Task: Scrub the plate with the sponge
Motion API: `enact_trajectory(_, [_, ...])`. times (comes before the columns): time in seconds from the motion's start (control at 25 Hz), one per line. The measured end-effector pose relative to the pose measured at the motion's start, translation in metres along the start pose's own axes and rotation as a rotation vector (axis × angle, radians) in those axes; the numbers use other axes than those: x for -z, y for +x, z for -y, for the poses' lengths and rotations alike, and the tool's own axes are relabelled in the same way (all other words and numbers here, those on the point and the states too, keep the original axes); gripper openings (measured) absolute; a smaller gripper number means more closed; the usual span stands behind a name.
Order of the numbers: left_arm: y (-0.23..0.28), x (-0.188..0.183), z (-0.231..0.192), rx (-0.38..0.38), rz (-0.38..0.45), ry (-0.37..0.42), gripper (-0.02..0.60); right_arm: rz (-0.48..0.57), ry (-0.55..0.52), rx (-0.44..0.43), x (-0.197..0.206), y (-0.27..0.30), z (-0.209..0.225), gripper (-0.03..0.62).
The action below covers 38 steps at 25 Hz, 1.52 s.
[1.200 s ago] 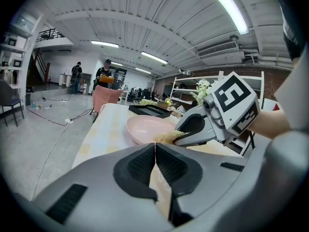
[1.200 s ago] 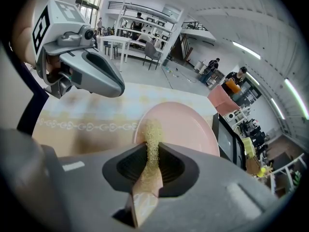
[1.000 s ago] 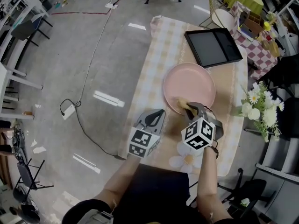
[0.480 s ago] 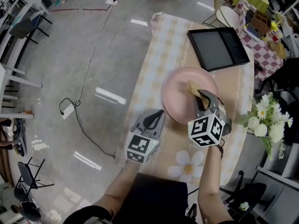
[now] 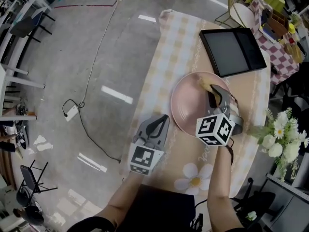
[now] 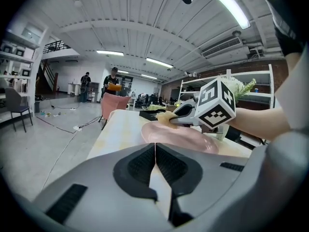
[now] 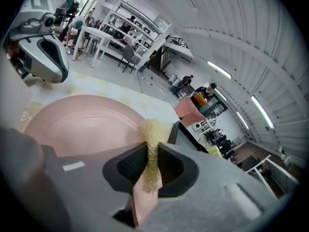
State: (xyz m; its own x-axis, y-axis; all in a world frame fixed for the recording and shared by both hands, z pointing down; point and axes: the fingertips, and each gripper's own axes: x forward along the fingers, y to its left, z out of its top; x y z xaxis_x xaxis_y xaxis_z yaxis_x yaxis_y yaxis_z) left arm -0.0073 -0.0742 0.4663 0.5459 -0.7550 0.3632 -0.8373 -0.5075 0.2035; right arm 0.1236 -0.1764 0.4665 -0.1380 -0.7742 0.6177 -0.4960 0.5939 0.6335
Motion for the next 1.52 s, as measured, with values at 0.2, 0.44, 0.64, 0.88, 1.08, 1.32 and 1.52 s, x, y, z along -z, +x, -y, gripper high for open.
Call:
enact_trajectory(0.2, [0.002,0.002,-0.005,-0.008,-0.004,-0.008,0.012,-0.014,-0.042,0.038,0.0,0.016,0.006,0.054])
enact_trajectory(0.44, [0.001,0.003,-0.011,-0.023,-0.006,-0.014,0.014,-0.056,-0.142,0.014,0.003,0.032,-0.007,0.054])
enact_trajectory(0.64, [0.003,0.006,-0.012,-0.018,-0.011,-0.018,0.014,-0.065,-0.148,-0.028,0.002,0.037,-0.016,0.052])
enact_trajectory(0.88, [0.003,0.006,-0.012,-0.012,-0.018,-0.012,0.012,-0.068,-0.172,-0.079,0.0,0.036,-0.024,0.052])
enact_trajectory(1.08, [0.003,0.006,-0.011,-0.013,-0.018,-0.015,0.014,-0.064,-0.188,-0.112,-0.003,0.033,-0.031,0.052])
enact_trajectory(1.32, [0.0,0.005,-0.008,-0.01,-0.018,-0.007,0.012,-0.069,-0.215,-0.147,-0.004,0.026,-0.04,0.052])
enact_trajectory(1.52, [-0.005,0.003,-0.007,-0.008,-0.024,0.004,0.012,-0.072,-0.232,-0.17,-0.004,0.02,-0.049,0.051])
